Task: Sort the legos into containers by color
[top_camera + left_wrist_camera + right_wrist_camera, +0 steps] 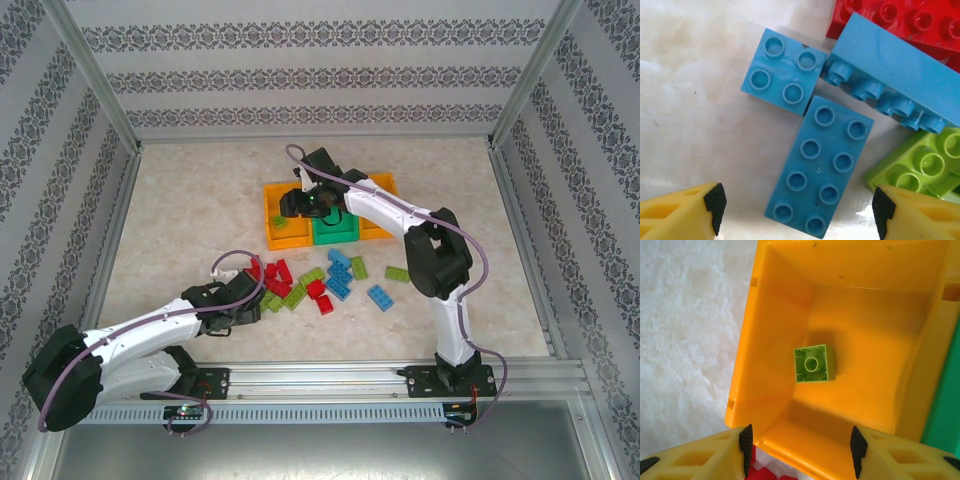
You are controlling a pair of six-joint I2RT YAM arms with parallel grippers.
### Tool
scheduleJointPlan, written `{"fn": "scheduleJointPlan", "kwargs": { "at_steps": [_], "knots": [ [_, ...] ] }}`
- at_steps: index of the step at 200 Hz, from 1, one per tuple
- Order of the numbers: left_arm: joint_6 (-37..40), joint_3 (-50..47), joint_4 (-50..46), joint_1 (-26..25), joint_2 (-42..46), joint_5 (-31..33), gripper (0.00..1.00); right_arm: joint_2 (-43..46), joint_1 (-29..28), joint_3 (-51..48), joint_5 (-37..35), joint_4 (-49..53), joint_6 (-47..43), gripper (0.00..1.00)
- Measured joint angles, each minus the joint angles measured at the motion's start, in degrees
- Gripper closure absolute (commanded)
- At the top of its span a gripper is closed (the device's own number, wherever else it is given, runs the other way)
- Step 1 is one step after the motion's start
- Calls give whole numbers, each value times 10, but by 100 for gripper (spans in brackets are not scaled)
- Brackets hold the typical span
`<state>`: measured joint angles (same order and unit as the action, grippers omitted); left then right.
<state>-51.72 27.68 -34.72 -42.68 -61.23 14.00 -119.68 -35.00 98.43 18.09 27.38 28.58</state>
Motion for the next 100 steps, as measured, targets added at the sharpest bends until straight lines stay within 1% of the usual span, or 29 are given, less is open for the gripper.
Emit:
{"fn": "scheduleJointPlan", "kwargs": {
  "at_steps": [15,54,100],
  "knots": [
    [7,0,4,8,0,0,28,19,1,-18,-4,-2,0,41],
    [32,0,17,26,-6,-5,28,67,12,-69,-13,-7,0,40],
    [61,4,37,37,-47,-13,30,123,46,-129,-13,-17,0,39]
  ]
}}
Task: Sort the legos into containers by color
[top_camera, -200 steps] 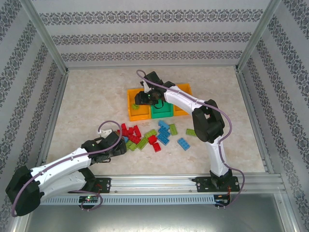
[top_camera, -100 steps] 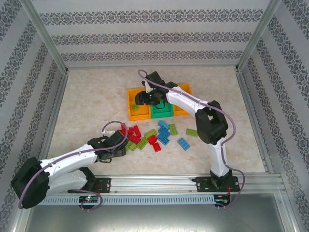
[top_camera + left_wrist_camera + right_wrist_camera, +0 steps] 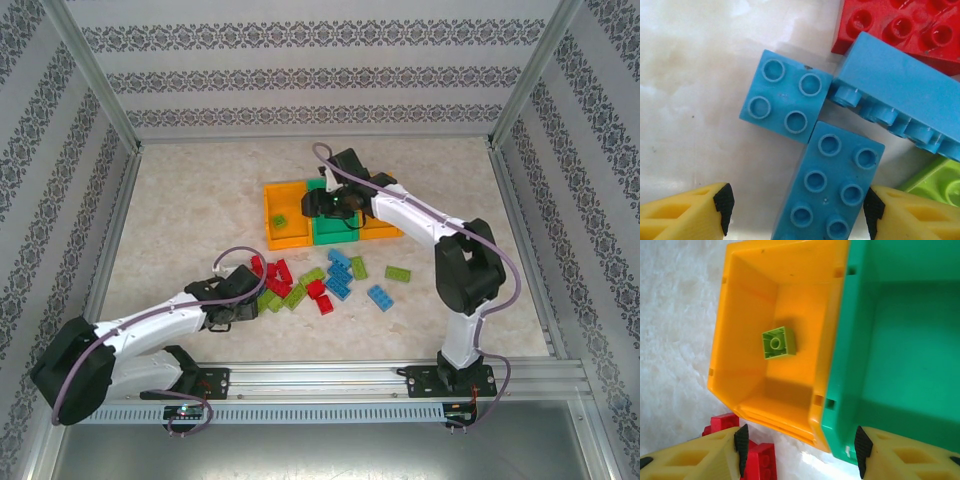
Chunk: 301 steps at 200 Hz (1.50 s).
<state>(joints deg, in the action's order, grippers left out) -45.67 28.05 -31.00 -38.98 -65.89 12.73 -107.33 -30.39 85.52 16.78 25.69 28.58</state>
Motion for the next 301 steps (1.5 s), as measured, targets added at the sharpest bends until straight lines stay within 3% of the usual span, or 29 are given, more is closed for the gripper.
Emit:
{"fn": "scheduleJointPlan", "kwargs": {
  "at_steps": [54,129,191,252,277,301],
  "knots": [
    [23,25,24,2,-65,-20,54,63,51,-64,-2,-15,0,37],
    [21,26,30,5,-40,-26,79,111,93,-143,-22,-16,-11,36],
    [17,36,-7,5,8,-23,80,158,115,-197,-41,-15,-29,36],
    [30,139,-39,5,51,-17,76,212,115,-262,-56,-7,-50,36],
    [68,209,-16,5,15,-28,74,248,110,-299,-70,-4,-50,36],
    [114,311,21,5,-85,-62,75,281,88,-336,-90,5,-56,36]
  ]
}}
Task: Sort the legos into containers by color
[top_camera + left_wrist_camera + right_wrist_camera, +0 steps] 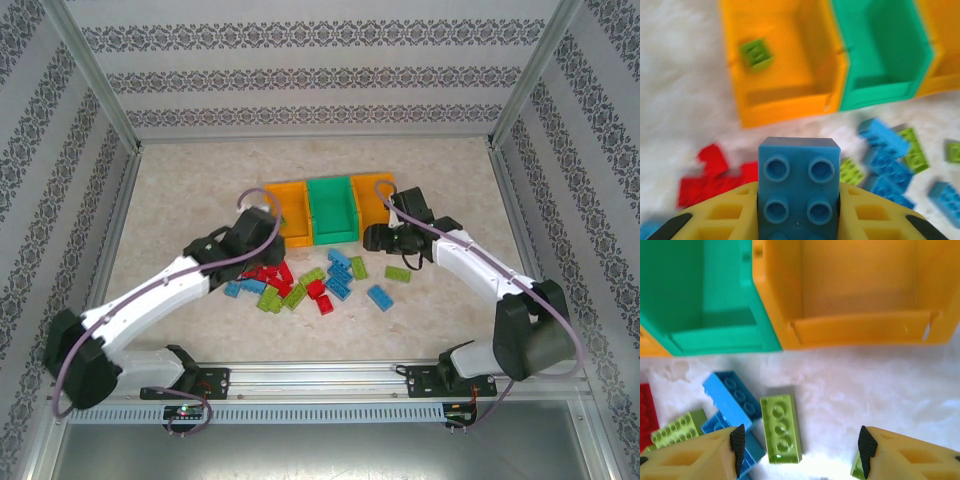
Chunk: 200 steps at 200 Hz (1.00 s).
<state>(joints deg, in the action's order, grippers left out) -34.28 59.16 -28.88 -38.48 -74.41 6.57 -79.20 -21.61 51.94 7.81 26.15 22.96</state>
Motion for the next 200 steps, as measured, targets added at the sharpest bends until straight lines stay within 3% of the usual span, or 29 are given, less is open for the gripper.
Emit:
{"fn": "scheduleJointPlan", "kwargs": {
  "at_steps": [43,99,134,200],
  "knots": [
    [54,169,50,7,-188,-65,78,49,-50,-77,-33,19,13,35],
    [57,333,51,30,-375,-145,79,79,-94,-153,-48,24,59,32],
    [49,372,38,33,-424,-170,73,62,-109,-159,-54,23,68,32],
    [29,379,21,33,-435,-151,47,-4,-136,-144,-67,24,52,37]
  ]
}}
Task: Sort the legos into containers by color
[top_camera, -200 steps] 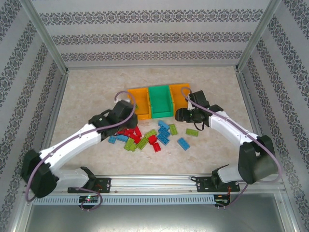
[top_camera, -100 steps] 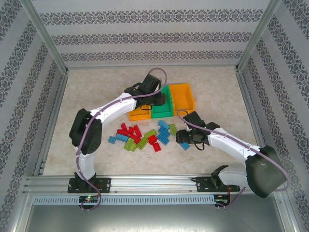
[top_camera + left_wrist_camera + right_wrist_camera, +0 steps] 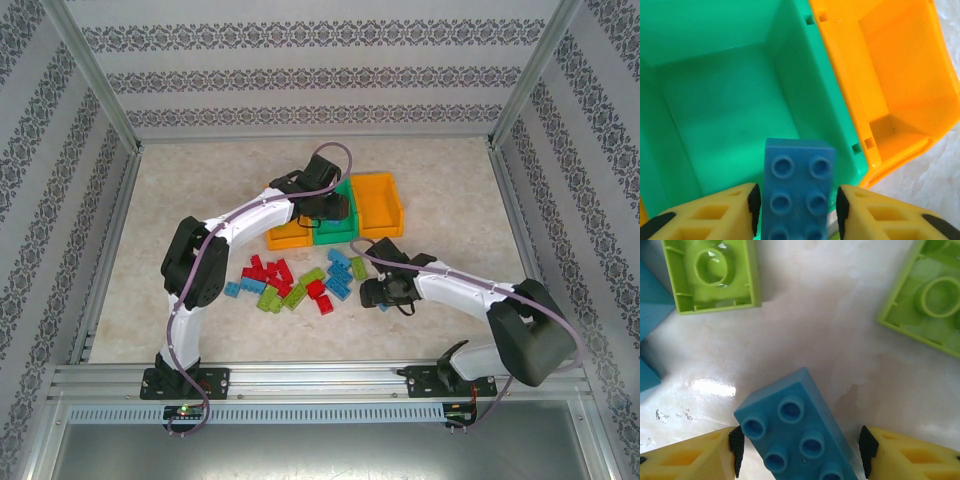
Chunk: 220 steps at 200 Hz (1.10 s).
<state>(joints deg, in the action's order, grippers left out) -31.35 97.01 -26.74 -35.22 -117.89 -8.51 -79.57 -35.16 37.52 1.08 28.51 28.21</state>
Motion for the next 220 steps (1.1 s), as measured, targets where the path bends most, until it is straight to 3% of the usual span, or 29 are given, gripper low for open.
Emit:
{"fn": "scheduleJointPlan", "kwargs": {
  "at_steps": [51,93,112,133,178,220],
  "knots": [
    [-9,-12,0,0,3,2,30,-30,-16,22,-27,16,-16,46],
    [-17,-57,12,0,44,11,0,-42,-25,32,-40,21,-26,66],
    [-19,-88,24,0,77,21,0,-43,-29,37,-43,26,-28,78],
    [-19,-123,43,0,116,37,0,-42,-34,38,-45,25,-31,84],
    [-19,-213,70,0,208,104,1,5,-33,48,-34,11,-31,86],
    [-19,-281,69,0,273,170,1,27,-7,124,2,-34,-31,87]
  ]
}}
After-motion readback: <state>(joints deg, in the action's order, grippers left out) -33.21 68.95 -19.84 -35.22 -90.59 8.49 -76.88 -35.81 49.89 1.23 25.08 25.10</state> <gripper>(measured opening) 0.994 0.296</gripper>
